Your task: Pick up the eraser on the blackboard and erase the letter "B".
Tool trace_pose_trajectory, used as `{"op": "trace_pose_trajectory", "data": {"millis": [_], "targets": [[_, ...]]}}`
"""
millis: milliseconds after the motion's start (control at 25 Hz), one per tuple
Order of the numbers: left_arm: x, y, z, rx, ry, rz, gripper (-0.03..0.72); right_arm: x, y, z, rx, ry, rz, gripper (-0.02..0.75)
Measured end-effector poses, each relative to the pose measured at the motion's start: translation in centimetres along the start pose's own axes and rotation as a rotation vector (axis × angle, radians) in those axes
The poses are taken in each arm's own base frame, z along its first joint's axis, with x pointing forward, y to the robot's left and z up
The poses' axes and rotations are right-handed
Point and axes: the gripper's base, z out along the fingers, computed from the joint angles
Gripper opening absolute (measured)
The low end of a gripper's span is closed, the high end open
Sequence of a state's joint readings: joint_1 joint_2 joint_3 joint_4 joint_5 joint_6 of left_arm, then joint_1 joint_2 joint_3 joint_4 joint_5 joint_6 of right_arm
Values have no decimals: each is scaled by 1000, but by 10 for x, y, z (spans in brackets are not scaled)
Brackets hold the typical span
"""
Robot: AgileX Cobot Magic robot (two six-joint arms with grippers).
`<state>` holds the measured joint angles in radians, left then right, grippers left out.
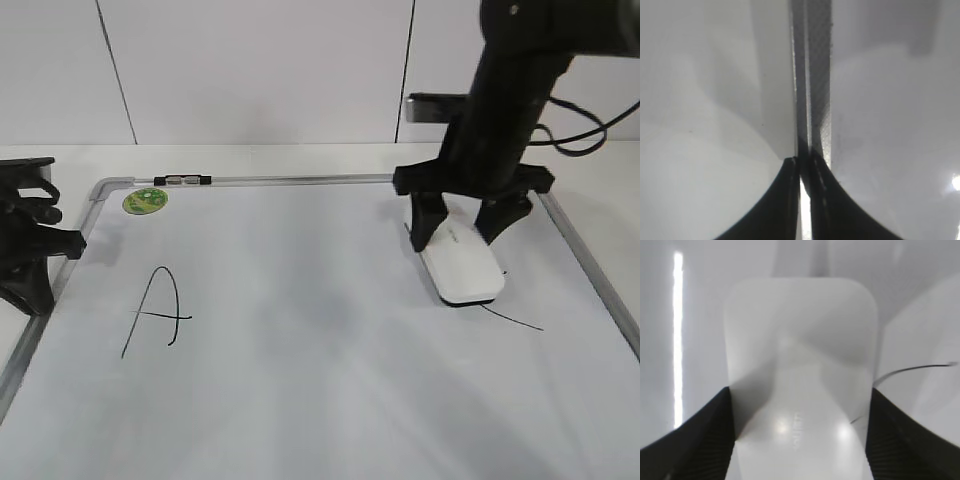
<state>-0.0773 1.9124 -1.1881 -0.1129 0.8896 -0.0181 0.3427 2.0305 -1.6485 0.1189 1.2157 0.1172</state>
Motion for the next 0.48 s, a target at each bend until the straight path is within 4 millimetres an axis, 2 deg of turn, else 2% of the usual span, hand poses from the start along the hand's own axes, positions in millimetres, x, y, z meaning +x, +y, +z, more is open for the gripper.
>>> {"op": "trace_pose_trajectory", "data": {"millis": [160,280,480], "targets": [[0,0,0,0,0,0,17,-2,-44,-21,2,-48,75,537],[0,0,0,0,0,0,17,-3,-78,-27,8,-63,129,537],[0,0,0,0,0,0,17,0,-116,-32,34,-71,126,537]]}}
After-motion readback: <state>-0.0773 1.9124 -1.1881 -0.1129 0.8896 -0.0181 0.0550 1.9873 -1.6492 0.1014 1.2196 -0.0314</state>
